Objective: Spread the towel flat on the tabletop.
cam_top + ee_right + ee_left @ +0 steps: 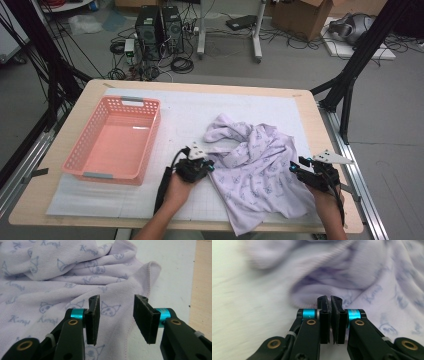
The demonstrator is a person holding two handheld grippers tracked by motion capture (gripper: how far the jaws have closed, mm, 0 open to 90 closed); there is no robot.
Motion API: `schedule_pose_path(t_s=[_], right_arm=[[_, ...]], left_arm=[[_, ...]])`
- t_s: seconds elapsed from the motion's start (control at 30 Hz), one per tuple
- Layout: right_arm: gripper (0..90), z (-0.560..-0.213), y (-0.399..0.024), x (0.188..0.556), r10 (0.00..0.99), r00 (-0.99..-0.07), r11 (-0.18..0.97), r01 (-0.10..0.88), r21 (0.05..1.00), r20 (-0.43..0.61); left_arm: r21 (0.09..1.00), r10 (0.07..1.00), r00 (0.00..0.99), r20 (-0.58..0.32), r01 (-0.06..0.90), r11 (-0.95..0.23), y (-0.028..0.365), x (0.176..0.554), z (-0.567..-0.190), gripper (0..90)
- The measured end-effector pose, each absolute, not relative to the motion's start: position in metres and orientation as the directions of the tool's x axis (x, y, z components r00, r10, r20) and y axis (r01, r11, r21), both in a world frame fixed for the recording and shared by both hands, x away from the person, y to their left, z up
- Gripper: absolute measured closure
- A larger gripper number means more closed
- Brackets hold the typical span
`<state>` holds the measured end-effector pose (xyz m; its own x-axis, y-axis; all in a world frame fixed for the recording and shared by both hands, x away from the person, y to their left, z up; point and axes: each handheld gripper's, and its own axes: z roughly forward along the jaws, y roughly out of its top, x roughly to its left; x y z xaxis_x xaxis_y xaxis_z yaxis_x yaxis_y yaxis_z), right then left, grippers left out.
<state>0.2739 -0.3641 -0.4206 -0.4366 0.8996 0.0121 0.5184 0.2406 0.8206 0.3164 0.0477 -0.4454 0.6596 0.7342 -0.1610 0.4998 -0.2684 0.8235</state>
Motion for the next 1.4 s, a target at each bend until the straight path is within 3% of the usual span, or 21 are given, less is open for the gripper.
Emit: schedule_pose_path(t_s=[0.17, 0.3, 0.47, 0.7, 0.8, 0.9, 1.0, 1.03, 1.13, 1.2, 1.27, 1.33, 1.4], right_arm=[[57.2, -0.421, -0.356, 0.273, 0.869, -0.494, 0.269, 0.514, 0.815, 0.025], [58.0, -0.422, -0.347, 0.273, 0.845, -0.535, 0.294, 0.507, 0.811, 0.028], [58.8, -0.425, -0.339, 0.274, 0.796, -0.603, 0.332, 0.494, 0.804, 0.042], [55.5, -0.426, -0.334, 0.273, 0.771, -0.634, 0.336, 0.480, 0.810, 0.056], [59.6, -0.424, -0.336, 0.270, 0.774, -0.631, 0.339, 0.479, 0.810, 0.049], [65.1, -0.423, -0.345, 0.267, 0.783, -0.619, 0.319, 0.487, 0.813, 0.064], [67.5, -0.426, -0.352, 0.267, 0.785, -0.616, 0.319, 0.500, 0.805, 0.071], [66.0, -0.428, -0.352, 0.267, 0.782, -0.619, 0.319, 0.501, 0.805, 0.075], [50.4, -0.436, -0.345, 0.271, 0.790, -0.609, 0.337, 0.523, 0.783, 0.067], [50.9, -0.445, -0.336, 0.274, 0.776, -0.629, 0.381, 0.532, 0.756, 0.052], [59.8, -0.448, -0.329, 0.274, 0.767, -0.641, 0.431, 0.505, 0.748, -0.009], [86.5, -0.446, -0.328, 0.276, 0.781, -0.624, 0.444, 0.510, 0.737, -0.039], [87.3, -0.445, -0.327, 0.279, 0.817, -0.563, 0.458, 0.505, 0.731, -0.123]], left_arm=[[0.835, 0.836, 0.528, -0.150, 0.521, -0.179, 0.079, 0.336, -0.444, 86.6], [0.838, 0.840, 0.516, -0.168, 0.523, -0.154, 0.083, 0.339, -0.445, 85.0], [0.865, 0.790, 0.599, -0.129, 0.458, -0.207, 0.080, 0.323, -0.442, 62.4], [0.865, 0.754, 0.619, -0.219, 0.480, -0.143, 0.098, 0.307, -0.440, 51.1], [0.861, 0.732, 0.642, -0.230, 0.484, -0.154, 0.099, 0.299, -0.443, 51.0], [0.860, 0.704, 0.676, -0.216, 0.474, -0.191, 0.095, 0.294, -0.445, 59.7], [0.855, 0.690, 0.692, -0.214, 0.474, -0.209, 0.088, 0.293, -0.446, 61.5], [0.852, 0.686, 0.695, -0.218, 0.478, -0.213, 0.087, 0.293, -0.447, 61.7], [0.845, 0.682, 0.699, -0.212, 0.482, -0.231, 0.083, 0.293, -0.450, 61.1], [0.842, 0.685, 0.698, -0.208, 0.485, -0.238, 0.082, 0.293, -0.450, 59.0], [0.836, 0.680, 0.699, -0.222, 0.495, -0.236, 0.080, 0.292, -0.450, 56.7], [0.831, 0.677, 0.702, -0.222, 0.499, -0.245, 0.077, 0.290, -0.450, 53.8], [0.830, 0.667, 0.712, -0.218, 0.495, -0.257, 0.073, 0.288, -0.450, 51.6]])
